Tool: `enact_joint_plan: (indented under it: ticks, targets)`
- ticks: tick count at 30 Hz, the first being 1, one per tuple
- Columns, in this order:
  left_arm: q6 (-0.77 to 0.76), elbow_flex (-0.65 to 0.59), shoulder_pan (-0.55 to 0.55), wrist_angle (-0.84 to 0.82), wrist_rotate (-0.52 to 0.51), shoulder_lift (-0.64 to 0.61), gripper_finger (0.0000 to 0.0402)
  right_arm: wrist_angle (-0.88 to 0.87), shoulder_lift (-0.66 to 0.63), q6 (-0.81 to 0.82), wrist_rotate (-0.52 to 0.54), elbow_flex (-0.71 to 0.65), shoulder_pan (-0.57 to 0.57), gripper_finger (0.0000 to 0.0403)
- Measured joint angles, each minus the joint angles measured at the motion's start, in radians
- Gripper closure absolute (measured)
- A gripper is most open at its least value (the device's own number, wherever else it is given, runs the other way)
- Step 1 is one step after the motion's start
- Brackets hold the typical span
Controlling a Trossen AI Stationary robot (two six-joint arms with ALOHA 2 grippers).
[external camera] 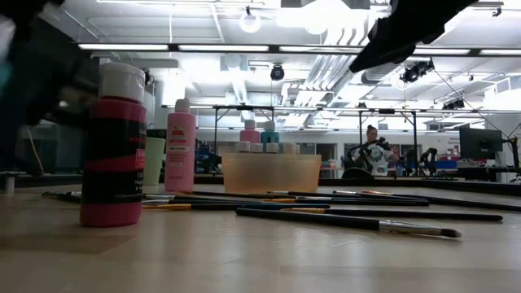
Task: Pick & Place Paint Supplies
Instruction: Put the blue paint bottle into the orange bin
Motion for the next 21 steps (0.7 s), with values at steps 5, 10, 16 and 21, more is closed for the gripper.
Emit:
enact_joint_plan:
  ticks: [5, 10, 16, 21]
  targets:
    - [0.016, 0.109, 0.0, -0.204, -0.164, -0.016, 0.0275, 0.05, 0.0, -0.006, 0.0, 0.0, 0.0, 0.0238]
    - [0.015, 0.249, 0.0, -0.565, -0.32, -0.028, 0.0274, 0.071, 0.0, -0.03, 0.0, 0.0, -0.001, 0.0238]
    - [-0.024, 0.346, 0.009, -0.848, -0.453, -0.028, 0.0274, 0.088, 0.0, -0.032, 0.0, 0.001, -0.001, 0.0238]
    - [0.03, 0.37, 0.057, -0.849, -0.586, -0.031, 0.0273, 0.145, 0.0, -0.076, 0.0, 0.001, -0.001, 0.0238]
